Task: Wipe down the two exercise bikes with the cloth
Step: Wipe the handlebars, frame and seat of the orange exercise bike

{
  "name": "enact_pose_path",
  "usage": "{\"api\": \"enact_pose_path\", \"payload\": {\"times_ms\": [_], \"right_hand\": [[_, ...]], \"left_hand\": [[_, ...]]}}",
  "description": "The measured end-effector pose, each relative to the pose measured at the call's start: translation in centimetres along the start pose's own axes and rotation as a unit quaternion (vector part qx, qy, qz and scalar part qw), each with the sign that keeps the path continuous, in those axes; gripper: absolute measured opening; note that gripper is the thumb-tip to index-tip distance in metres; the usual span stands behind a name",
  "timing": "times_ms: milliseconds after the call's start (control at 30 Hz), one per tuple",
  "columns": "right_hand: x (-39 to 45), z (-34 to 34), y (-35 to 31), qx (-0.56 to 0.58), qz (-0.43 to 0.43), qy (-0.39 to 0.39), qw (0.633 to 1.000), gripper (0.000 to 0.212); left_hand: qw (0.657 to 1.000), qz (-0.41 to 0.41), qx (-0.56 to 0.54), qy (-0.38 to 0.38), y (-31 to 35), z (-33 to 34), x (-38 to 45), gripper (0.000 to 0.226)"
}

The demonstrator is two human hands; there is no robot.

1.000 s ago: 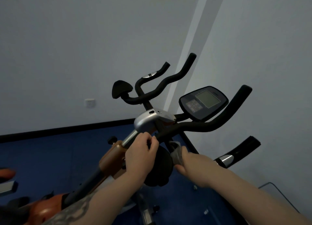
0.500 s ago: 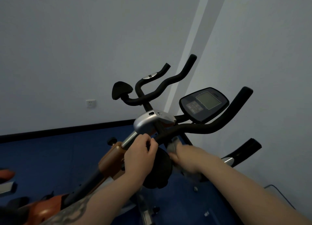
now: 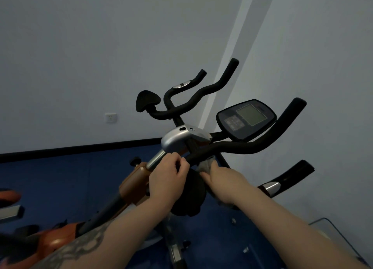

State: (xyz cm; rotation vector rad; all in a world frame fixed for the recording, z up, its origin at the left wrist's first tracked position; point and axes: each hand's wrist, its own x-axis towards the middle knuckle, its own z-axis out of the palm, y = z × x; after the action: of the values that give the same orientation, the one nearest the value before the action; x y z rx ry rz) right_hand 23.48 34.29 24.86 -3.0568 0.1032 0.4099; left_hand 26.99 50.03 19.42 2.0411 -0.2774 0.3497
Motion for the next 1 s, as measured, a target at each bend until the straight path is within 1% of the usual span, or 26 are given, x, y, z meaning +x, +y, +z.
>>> {"api": "enact_pose_path", "payload": {"times_ms": [100, 167, 200, 233, 300, 367, 400, 433, 533, 567, 667, 767, 833, 867, 933, 1000], "right_hand": [[-3.9, 1.0, 2.6, -0.076, -0.059, 0.006, 0.995, 0.048], [-4.7, 1.0, 3.7, -0.142, -0.09, 0.025, 0.985, 0.051], [-4.2, 0.8, 3.6, -0.162, -0.09, 0.021, 0.982, 0.054], [-3.4, 0.6, 3.0, -0.156, -0.076, 0.008, 0.985, 0.056], [-1.1, 0.3, 1.1, -0.093, -0.036, -0.013, 0.995, 0.054], [0.8, -0.3, 0.0, -0.014, -0.002, -0.008, 1.0, 0.054], [1.3, -0.3, 0.1, 0.008, 0.007, -0.004, 1.0, 0.056], [0.9, -0.3, 0.3, -0.008, -0.001, -0.003, 1.0, 0.057], [-2.0, 1.1, 2.2, -0.111, -0.05, -0.012, 0.993, 0.056], [-2.5, 1.4, 2.7, -0.112, -0.051, -0.013, 0.992, 0.056], [-0.3, 0.2, 1.6, -0.071, -0.036, -0.027, 0.996, 0.055], [2.1, -0.1, 0.0, 0.03, -0.02, 0.017, 0.999, 0.051], [1.6, 0.8, 0.3, 0.059, -0.005, 0.046, 0.997, 0.052], [0.7, 1.4, 0.7, 0.037, -0.013, 0.06, 0.997, 0.051], [-1.7, 2.5, 1.8, -0.052, -0.044, 0.09, 0.994, 0.048], [-4.1, 2.4, 3.1, -0.136, -0.097, 0.133, 0.977, 0.049]], "left_hand": [[1.0, -0.002, -0.004, -0.005, -0.1, 0.0, 0.0, 0.025], [1.0, -0.003, -0.007, -0.007, -0.1, 0.0, 0.0, 0.025], [1.0, -0.001, -0.004, -0.005, -0.1, 0.1, 0.0, 0.024], [1.0, 0.001, 0.0, -0.001, -0.2, 0.1, 0.1, 0.024], [1.0, 0.002, 0.001, -0.002, -0.2, 0.0, 0.1, 0.024], [1.0, 0.002, -0.008, -0.004, -0.1, 0.1, 0.0, 0.024], [1.0, 0.004, -0.006, -0.002, -0.1, 0.1, 0.1, 0.024], [1.0, 0.007, -0.002, -0.003, -0.1, 0.0, 0.0, 0.024], [1.0, 0.006, 0.0, -0.007, -0.2, 0.0, 0.0, 0.025], [1.0, 0.004, -0.002, -0.006, -0.2, 0.1, 0.0, 0.025], [1.0, -0.004, -0.004, -0.001, -0.2, 0.1, 0.1, 0.026], [1.0, 0.001, -0.001, 0.001, -0.2, 0.1, 0.2, 0.025], [1.0, 0.0, -0.005, -0.004, -0.1, 0.0, 0.0, 0.025], [1.0, -0.003, -0.006, -0.006, -0.2, 0.1, 0.0, 0.025], [1.0, -0.006, -0.006, -0.006, -0.2, 0.0, 0.1, 0.026], [1.0, -0.005, -0.002, -0.005, -0.1, 0.0, 0.2, 0.027]]}}
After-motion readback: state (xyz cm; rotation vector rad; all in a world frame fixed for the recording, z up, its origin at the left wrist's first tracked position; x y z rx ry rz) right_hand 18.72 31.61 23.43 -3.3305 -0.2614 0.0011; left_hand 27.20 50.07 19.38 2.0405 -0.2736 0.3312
